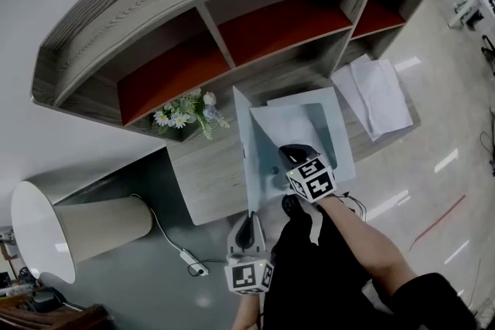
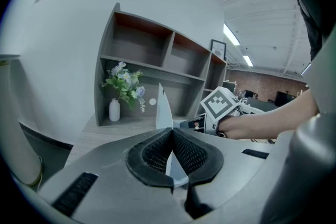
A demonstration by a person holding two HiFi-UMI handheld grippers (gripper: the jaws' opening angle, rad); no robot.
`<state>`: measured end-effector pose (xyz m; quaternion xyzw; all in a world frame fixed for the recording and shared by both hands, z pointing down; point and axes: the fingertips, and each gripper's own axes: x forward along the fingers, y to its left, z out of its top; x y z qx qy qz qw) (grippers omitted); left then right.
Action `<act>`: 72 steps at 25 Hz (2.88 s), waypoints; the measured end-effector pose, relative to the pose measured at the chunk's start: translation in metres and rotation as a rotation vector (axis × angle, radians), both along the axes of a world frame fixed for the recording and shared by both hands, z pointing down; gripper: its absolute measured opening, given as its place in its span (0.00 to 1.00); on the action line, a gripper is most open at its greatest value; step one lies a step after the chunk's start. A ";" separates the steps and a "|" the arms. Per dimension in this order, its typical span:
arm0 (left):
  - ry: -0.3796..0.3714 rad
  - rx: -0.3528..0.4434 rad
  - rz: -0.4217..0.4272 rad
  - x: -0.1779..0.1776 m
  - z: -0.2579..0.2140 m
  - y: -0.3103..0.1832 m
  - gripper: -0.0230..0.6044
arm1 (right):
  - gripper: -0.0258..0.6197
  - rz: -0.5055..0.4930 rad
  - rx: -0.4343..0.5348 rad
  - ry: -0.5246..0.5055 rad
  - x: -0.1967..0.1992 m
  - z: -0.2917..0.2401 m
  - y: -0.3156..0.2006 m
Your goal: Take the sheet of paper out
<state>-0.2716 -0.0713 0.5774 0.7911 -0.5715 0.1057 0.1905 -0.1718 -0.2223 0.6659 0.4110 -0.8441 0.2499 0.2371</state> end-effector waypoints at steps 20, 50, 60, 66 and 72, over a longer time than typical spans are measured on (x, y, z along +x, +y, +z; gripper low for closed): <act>0.009 0.000 0.021 0.007 -0.003 -0.001 0.06 | 0.06 0.042 0.059 -0.151 0.022 -0.072 0.009; -0.087 0.091 0.031 0.074 -0.020 -0.003 0.08 | 0.06 0.034 0.168 -0.268 0.115 -0.153 0.047; -0.120 0.105 -0.006 0.108 -0.030 0.020 0.13 | 0.06 0.018 0.185 -0.340 0.159 -0.169 0.079; -0.121 0.128 -0.016 0.135 -0.047 0.036 0.13 | 0.06 0.007 0.197 -0.384 0.184 -0.178 0.100; -0.095 0.170 -0.034 0.163 -0.070 0.046 0.13 | 0.06 -0.009 0.212 -0.425 0.211 -0.194 0.119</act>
